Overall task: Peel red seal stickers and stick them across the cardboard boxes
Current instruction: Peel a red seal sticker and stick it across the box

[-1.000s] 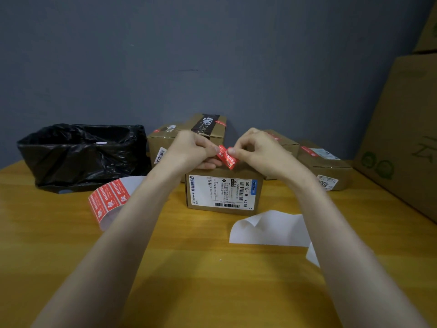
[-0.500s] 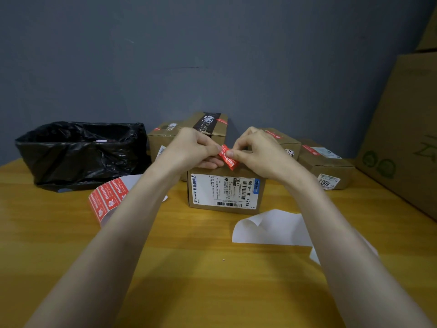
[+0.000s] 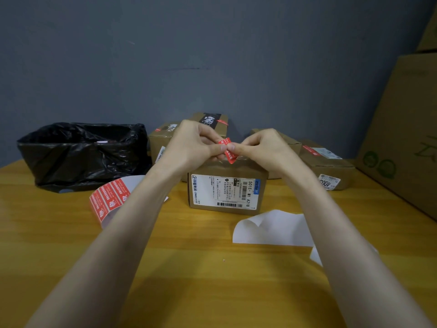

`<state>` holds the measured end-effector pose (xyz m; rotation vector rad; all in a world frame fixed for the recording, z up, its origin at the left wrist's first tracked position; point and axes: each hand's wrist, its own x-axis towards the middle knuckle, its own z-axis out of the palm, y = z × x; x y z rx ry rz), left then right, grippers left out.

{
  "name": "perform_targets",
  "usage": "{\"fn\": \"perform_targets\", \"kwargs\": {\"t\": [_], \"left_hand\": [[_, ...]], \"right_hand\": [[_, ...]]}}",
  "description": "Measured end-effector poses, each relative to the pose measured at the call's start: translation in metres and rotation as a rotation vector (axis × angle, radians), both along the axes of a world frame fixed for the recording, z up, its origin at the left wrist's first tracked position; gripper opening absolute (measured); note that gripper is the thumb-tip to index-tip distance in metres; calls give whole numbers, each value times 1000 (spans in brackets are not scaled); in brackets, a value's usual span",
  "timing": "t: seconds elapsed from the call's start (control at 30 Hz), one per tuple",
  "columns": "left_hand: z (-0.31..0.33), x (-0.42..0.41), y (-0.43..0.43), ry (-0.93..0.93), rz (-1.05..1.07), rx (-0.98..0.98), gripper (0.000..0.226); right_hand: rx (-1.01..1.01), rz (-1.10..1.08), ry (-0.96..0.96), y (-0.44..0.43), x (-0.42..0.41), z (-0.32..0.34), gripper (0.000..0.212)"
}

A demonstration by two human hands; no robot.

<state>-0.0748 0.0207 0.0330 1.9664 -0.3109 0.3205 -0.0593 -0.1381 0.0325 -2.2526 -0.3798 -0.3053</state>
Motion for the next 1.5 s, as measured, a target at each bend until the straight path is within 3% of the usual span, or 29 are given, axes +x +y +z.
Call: {"fn": "perform_targets", "kwargs": {"t": [0.13, 0.47, 0.67, 0.73, 0.87, 0.97, 1.17, 1.3, 1.5], "left_hand": [[0, -1, -2, -11, -6, 19, 3], [-4, -1, -4, 47, -14, -48, 6], [-2, -1, 0, 75, -29, -181, 6], [2, -1, 2, 86, -46, -238, 5], [1, -1, 1, 121, -46, -257, 5], [-1, 0, 0, 145, -50, -268, 7], [-6, 2, -2, 110, -16, -168, 10], [-9, 6, 2, -2, 45, 25, 12], [-8, 8, 7, -122, 112, 132, 9]], "right_hand": [[72, -16, 38, 0, -3, 1, 26], [-71, -146, -67, 0, 1, 1, 26], [-188, -287, -110, -3, 4, -2, 74], [-175, -275, -118, -8, 3, -1, 66], [88, -31, -57, -6, -3, 4, 28], [110, 108, -15, -3, -1, 1, 13], [64, -3, 61, 1, 3, -4, 20], [70, -4, 98, 4, 1, -4, 22], [91, -29, 73, 16, -2, -4, 18]]}}
